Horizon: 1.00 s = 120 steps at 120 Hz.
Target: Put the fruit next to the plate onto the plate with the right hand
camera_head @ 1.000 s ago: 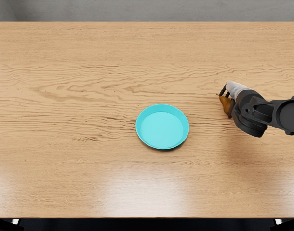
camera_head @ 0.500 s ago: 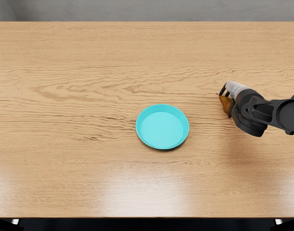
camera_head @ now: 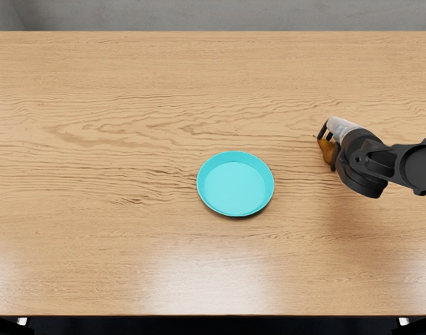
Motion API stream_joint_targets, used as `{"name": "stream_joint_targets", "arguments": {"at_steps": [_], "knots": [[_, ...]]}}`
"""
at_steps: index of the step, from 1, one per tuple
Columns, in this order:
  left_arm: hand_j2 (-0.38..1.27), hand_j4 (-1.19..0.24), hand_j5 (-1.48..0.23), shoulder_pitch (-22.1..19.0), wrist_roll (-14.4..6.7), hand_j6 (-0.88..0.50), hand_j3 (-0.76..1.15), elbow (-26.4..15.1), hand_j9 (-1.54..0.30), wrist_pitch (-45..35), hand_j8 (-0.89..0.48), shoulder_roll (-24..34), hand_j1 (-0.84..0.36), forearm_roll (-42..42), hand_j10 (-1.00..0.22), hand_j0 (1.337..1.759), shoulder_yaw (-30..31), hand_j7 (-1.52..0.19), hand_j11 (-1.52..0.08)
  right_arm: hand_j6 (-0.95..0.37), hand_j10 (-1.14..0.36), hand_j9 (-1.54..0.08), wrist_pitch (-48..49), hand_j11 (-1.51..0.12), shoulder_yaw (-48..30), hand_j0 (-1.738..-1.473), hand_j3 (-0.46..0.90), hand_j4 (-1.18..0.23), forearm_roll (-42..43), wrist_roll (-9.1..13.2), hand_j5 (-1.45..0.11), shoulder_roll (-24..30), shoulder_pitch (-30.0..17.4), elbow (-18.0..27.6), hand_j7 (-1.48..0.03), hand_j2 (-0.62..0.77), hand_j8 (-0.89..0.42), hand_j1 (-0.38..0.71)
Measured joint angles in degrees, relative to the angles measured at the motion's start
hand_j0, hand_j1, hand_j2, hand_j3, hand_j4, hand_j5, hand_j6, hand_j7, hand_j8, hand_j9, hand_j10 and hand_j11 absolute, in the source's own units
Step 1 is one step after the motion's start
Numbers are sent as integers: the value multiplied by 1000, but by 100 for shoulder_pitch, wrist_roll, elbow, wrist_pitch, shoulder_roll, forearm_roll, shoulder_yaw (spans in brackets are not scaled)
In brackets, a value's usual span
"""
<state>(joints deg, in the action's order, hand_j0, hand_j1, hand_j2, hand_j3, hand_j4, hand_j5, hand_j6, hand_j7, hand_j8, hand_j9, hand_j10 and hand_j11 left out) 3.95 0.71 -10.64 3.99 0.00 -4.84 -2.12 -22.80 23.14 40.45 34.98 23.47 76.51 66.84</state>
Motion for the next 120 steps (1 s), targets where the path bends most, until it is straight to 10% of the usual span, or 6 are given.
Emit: {"name": "stream_joint_targets", "arguments": {"at_steps": [120], "knots": [[2,-11,-14,0,0,-11,0,2,-14,0,-11,0,336,0,-11,1658,-9,-14,-14,-233,-569,-783,139,-785,-19,-1658,1,-564,-289,-2,-787,49,959,544,-762,232,-439,236]]}}
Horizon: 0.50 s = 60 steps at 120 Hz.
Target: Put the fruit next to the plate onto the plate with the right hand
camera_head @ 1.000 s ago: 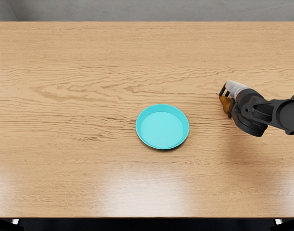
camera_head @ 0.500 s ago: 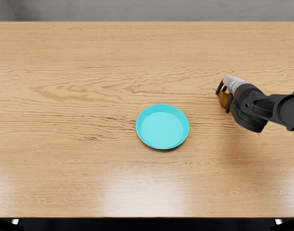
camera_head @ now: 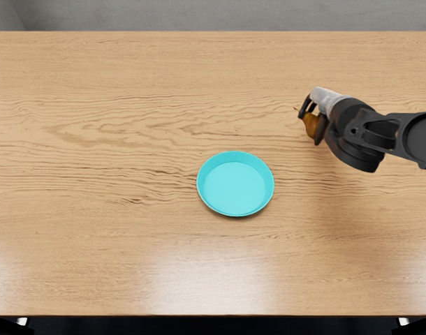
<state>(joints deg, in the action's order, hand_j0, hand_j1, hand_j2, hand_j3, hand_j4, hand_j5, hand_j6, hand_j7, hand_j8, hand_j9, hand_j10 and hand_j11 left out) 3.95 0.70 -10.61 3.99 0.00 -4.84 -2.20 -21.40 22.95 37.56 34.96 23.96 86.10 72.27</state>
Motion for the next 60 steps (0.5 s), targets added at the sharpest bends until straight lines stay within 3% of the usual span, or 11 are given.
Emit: {"name": "stream_joint_targets", "arguments": {"at_steps": [60], "knots": [[2,-11,-15,-9,0,-11,0,6,-15,0,-11,0,336,-8,-11,1658,9,-15,-15,-246,-568,-776,-34,-777,-73,-1658,0,-565,-369,1,-780,-375,325,271,-757,213,-440,241]]}}
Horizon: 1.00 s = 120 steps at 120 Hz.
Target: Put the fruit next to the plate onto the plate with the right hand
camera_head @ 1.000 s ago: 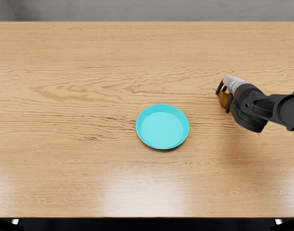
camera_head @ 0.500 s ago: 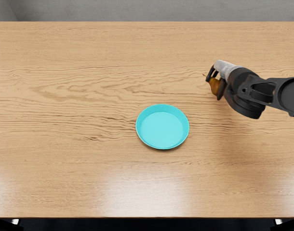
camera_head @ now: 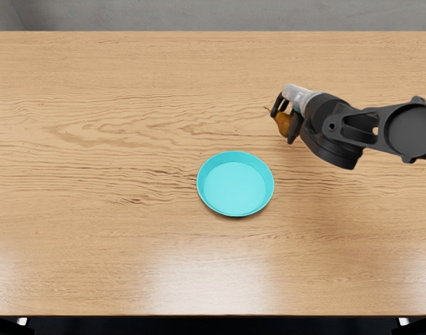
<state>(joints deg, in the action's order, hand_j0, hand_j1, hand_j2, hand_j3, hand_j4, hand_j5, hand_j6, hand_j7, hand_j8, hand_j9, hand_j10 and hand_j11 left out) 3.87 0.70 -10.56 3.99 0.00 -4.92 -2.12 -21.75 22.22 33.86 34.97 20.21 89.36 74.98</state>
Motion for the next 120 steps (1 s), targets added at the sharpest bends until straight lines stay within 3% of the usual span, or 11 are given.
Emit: {"name": "stream_joint_targets", "arguments": {"at_steps": [120], "knots": [[2,-11,-14,-9,0,-11,0,1,-14,4,-11,0,336,0,-11,1658,0,-14,-14,-246,-555,-764,-14,-766,-534,-1658,1,-553,-271,0,-766,-371,218,910,-743,151,-428,255]]}}
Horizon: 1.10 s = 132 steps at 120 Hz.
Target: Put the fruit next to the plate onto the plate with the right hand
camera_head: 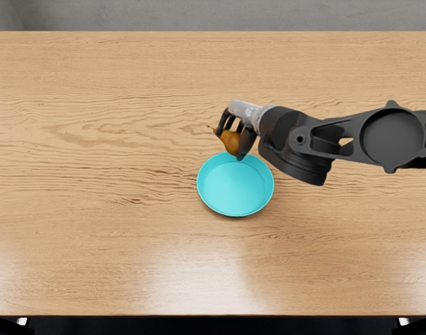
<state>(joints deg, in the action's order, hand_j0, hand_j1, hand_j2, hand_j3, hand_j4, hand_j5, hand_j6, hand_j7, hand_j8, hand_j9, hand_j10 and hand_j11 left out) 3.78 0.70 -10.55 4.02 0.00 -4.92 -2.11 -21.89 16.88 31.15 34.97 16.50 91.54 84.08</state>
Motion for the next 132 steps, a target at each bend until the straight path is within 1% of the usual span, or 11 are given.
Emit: {"name": "stream_joint_targets", "arguments": {"at_steps": [35,94,114,118,124,132], "knots": [[2,-11,-14,0,0,-11,0,0,-14,0,-11,0,336,0,-11,1658,0,-14,-14,-237,-555,-764,-74,-765,-13,-1658,1,-553,-68,1,-765,35,-16,312,-743,139,-419,256],[2,-11,-15,0,0,-11,0,0,-15,-1,-11,0,336,0,-11,1658,0,-15,-15,-237,-556,-764,-93,-765,63,-1658,1,-554,-238,1,-766,350,-2,755,-743,136,-418,255],[2,-11,-15,0,0,-11,0,0,-15,-1,-11,0,336,0,-11,1658,0,-15,-15,-238,-553,-761,-125,-762,68,-1658,1,-552,-251,1,-763,394,3,841,-740,133,-421,253],[2,-11,-15,0,0,-11,0,0,-15,0,-11,0,336,0,-11,1658,0,-15,-15,-220,-487,-669,-130,-670,68,-1658,0,-508,-254,2,-671,397,4,841,-652,110,-375,183],[2,-11,-15,0,0,-11,0,0,-15,1,-11,0,336,0,-11,1658,0,-15,-15,-172,-382,-524,-134,-524,62,-1658,0,-398,-261,2,-525,401,28,841,-510,86,-293,67],[2,-11,-15,0,0,-11,0,0,-15,-1,-11,0,336,0,-11,1658,0,-15,-15,-125,-275,-378,-137,-378,58,-1658,0,-288,-304,3,-379,402,81,848,-368,63,-212,-49]]}}
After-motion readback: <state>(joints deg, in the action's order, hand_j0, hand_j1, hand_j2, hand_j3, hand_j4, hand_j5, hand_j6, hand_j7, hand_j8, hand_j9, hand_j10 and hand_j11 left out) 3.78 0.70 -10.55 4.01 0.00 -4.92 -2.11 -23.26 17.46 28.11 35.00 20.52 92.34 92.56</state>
